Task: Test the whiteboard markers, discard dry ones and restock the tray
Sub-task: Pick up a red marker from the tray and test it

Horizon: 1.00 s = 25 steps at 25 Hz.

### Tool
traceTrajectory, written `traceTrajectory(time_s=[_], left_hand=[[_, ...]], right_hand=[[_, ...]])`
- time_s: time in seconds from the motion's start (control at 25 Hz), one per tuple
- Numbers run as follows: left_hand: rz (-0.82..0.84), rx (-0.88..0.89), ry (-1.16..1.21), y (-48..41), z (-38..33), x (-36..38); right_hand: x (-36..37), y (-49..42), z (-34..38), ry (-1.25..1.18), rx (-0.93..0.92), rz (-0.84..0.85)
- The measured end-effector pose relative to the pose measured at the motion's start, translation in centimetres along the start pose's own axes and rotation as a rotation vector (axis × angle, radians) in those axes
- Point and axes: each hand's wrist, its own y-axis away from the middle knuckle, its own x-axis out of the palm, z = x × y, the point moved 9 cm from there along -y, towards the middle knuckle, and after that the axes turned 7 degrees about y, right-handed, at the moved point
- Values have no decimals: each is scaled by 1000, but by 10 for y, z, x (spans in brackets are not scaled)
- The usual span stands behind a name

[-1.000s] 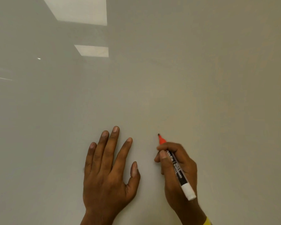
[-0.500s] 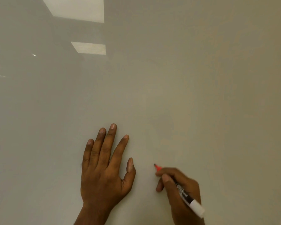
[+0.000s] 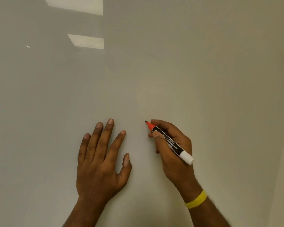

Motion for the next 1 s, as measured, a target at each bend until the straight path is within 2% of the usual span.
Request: traceTrajectory(time_s=[0.12, 0.28, 0.4, 0.56, 0.68, 0.84, 1.0], left_hand=[[-4, 5, -8, 1, 0, 0], [-15, 8, -7, 2, 0, 0], [-21, 6, -11, 3, -1, -1], [-13, 8, -16, 3, -1, -2], [-16, 6, -22, 4, 0, -1], [-9, 0, -24, 6, 0, -1], [15, -1, -34, 7, 0, 1]], right_hand=[[-13, 16, -18, -56, 66, -108], [-10, 30, -25, 2, 52, -51], [-20, 38, -35, 1, 98, -92], [-20, 59, -42, 62, 85, -27], [-26, 74, -61, -24, 197, -89], [-23, 100, -72, 25, 250, -13], [-40, 119, -92, 6, 339, -96]])
